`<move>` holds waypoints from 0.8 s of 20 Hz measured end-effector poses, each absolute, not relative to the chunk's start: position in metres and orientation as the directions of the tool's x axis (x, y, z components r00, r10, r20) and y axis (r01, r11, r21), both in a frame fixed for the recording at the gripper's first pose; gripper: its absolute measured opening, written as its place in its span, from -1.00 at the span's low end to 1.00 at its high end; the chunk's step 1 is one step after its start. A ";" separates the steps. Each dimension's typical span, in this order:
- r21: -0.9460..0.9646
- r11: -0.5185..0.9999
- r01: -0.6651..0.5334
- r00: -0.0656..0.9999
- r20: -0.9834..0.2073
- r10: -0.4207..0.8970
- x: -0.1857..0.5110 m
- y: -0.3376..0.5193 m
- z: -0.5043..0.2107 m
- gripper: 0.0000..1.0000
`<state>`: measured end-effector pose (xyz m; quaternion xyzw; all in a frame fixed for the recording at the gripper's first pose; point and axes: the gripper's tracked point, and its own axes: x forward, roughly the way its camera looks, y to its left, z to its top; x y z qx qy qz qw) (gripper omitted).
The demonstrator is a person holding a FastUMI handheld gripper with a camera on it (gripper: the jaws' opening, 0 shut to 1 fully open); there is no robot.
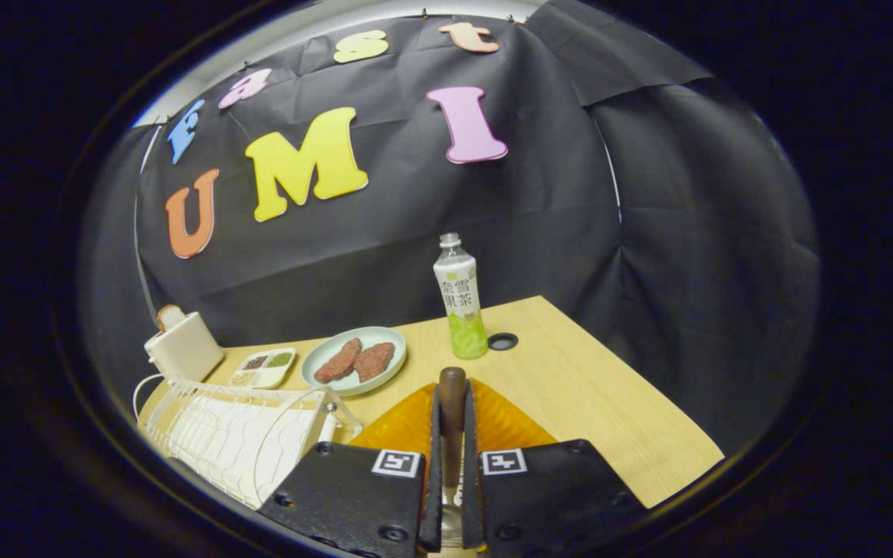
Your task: Take the plate from the dish rack, then take the spoon from the basket and place it into the plate.
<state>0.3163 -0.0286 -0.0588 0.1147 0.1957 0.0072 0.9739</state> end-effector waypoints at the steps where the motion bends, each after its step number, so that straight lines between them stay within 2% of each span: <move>1: 0.225 0.974 0.031 0.931 -0.361 0.053 0.313 -0.029 -0.050 -0.72; 9: 0.095 0.995 0.033 0.996 -0.085 -0.025 0.256 -0.026 0.074 -0.75; 16: 0.105 0.987 -0.124 0.990 -0.058 0.130 0.160 0.047 0.099 -0.76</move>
